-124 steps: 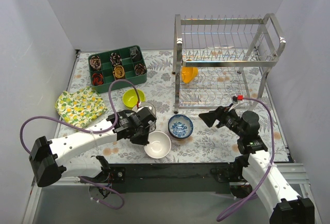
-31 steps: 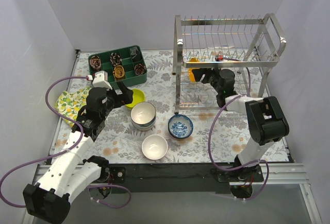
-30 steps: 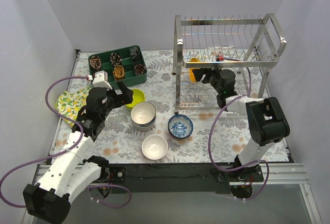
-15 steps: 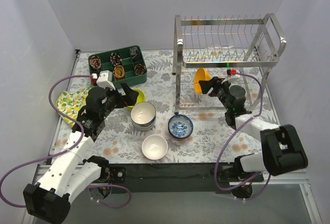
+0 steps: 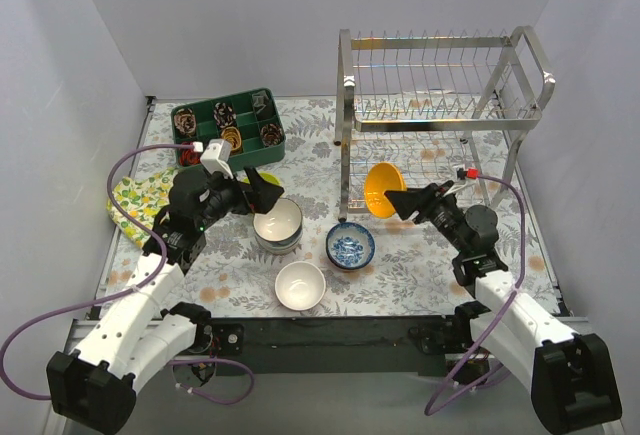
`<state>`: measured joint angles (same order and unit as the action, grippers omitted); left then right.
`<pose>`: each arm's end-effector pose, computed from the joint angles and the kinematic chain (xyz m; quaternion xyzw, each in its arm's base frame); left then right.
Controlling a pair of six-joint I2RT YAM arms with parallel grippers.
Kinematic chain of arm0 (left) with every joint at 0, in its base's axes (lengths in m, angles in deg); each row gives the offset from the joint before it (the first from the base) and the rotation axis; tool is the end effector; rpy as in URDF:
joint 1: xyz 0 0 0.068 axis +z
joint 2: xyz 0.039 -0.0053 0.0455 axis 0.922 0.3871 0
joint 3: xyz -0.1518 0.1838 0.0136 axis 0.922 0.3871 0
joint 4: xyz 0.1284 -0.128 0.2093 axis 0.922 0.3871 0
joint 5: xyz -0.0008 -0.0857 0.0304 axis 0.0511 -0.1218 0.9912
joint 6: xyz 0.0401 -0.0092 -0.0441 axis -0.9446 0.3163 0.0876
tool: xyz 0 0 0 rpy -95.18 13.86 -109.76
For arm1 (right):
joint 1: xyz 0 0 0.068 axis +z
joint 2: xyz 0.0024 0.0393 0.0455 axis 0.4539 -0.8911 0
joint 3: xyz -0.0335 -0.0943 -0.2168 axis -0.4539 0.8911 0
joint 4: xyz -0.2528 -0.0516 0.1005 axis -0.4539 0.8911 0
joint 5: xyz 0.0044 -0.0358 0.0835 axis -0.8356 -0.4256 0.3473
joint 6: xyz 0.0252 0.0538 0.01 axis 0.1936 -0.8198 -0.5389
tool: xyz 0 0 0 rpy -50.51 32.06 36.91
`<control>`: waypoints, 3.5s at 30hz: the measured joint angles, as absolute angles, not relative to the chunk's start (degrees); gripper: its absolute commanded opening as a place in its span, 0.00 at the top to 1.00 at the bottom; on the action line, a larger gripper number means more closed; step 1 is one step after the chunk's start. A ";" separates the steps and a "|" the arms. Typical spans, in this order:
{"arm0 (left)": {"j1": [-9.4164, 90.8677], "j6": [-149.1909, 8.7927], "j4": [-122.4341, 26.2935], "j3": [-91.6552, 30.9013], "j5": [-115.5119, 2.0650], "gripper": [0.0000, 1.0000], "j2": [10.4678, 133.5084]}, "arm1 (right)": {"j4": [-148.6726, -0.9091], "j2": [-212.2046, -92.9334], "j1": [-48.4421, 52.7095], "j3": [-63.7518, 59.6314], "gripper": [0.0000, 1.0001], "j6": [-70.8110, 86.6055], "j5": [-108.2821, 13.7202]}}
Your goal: Unload the bowls from the dish rack
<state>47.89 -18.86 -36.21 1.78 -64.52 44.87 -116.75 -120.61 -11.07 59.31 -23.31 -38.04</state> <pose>0.2283 -0.0932 0.2697 -0.2213 0.7745 -0.4678 0.3639 0.2226 0.0769 0.1996 0.0188 0.6674 0.4218 0.6134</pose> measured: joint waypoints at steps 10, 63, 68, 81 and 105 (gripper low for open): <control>32.48 -14.25 -37.61 0.62 -60.23 0.02 47.02 | -115.90 -112.96 -11.07 62.94 0.69 -34.39 -23.74; 8.11 -1.99 -5.32 -9.71 -39.91 1.00 55.02 | -108.18 -104.59 -10.85 68.75 0.01 -30.56 -21.54; 8.11 0.94 2.57 -9.60 -41.35 1.00 53.97 | -103.99 -104.20 -10.85 68.12 0.01 -27.02 -23.81; 8.11 6.51 9.82 -4.64 -39.88 0.77 53.75 | -100.49 -103.56 -10.85 67.73 0.01 -23.55 -25.23; 8.13 9.70 10.72 -9.52 -24.69 0.02 31.06 | -66.81 -84.05 -10.85 44.43 0.01 -0.71 -56.18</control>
<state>8.13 9.70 10.72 -9.52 -24.69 31.06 -66.81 -84.05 -10.85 44.43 -0.71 -56.18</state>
